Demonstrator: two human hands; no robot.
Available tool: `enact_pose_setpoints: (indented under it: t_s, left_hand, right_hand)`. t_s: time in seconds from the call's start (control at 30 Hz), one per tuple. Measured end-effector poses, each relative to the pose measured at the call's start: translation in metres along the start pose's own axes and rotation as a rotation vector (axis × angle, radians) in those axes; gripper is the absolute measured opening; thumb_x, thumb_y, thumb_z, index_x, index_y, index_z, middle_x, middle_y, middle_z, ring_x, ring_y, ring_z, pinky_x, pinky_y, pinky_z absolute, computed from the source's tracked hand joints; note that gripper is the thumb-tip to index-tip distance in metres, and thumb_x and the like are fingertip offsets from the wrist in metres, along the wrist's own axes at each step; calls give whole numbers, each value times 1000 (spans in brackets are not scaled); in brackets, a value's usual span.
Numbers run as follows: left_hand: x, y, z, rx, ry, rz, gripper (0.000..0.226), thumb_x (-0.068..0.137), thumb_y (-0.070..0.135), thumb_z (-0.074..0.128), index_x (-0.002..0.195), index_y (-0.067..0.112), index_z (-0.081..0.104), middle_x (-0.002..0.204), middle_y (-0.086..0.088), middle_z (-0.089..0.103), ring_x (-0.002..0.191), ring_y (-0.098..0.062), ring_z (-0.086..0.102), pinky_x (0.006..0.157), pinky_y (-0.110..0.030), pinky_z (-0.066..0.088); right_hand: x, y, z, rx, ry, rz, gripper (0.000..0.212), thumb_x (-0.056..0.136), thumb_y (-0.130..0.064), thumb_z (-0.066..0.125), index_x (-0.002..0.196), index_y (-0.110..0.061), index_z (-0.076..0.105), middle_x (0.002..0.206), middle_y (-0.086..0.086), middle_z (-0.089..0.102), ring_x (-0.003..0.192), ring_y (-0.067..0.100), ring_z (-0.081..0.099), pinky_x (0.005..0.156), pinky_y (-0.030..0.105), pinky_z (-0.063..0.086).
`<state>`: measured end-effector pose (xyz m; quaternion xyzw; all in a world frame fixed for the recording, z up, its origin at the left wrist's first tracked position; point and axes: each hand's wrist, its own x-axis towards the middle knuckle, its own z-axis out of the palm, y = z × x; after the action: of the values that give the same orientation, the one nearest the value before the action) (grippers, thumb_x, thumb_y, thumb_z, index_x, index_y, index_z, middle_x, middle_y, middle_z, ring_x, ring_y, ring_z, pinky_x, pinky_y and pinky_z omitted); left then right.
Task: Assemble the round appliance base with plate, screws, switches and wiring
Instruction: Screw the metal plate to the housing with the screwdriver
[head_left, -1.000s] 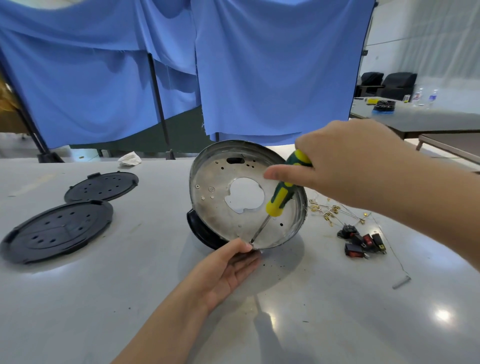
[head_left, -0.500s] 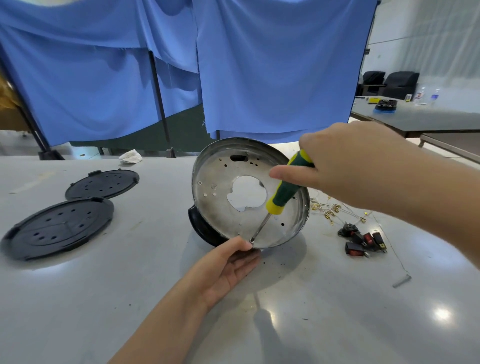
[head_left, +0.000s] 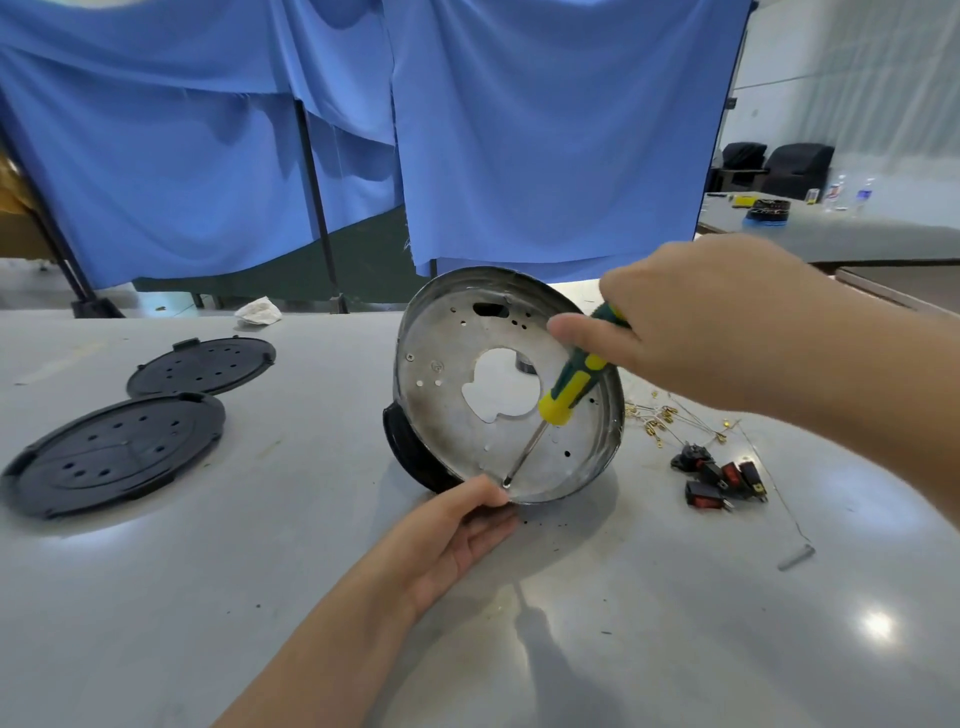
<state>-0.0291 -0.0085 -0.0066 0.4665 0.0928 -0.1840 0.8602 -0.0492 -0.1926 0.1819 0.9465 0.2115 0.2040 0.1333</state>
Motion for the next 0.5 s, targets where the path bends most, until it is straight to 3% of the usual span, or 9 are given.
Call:
enact_pose_setpoints:
  t_s: [0.07,0.13,0.23,0.37,0.5]
  left_hand:
    - [1,-1,-1,9,-4,4,27,79,-7,62,103,1,71,110,-15,73,101,-25,71,74,-28,59]
    - [0,0,-2,8,-11,2,27,69,-3,67,94,2,77,109,-15,73,101,-25,71,74,-28,59]
    - [0,1,0,17,-13,1,25,60,2,70,81,8,80,108,-13,74,97,-23,72,76,-29,59]
    - [0,3,0,-17,29,-25,13,75,1,68,87,4,75,111,-20,71,103,-28,70,86,-34,58]
    - [-1,6,0,-80,76,-39,14,84,4,62,96,-1,67,113,-24,69,109,-32,67,89,-39,57]
  right_hand:
    - [2,4,4,-97,-6,23,74,73,-74,2,65,-14,45,55,0,45,48,16,44,44,26,27]
    - [3,9,9,-53,-58,10,75,69,-80,6,80,-17,44,58,-2,49,51,14,48,45,28,33]
    - [3,15,14,134,-119,-26,49,77,-73,32,99,-29,31,70,-5,55,59,10,52,48,29,42]
    - [4,17,10,223,-116,-78,31,81,-63,49,87,-37,35,68,-9,53,60,9,50,49,26,37]
    - [3,13,11,137,-75,-55,48,71,-74,37,78,-27,49,59,-7,51,54,10,48,47,27,37]
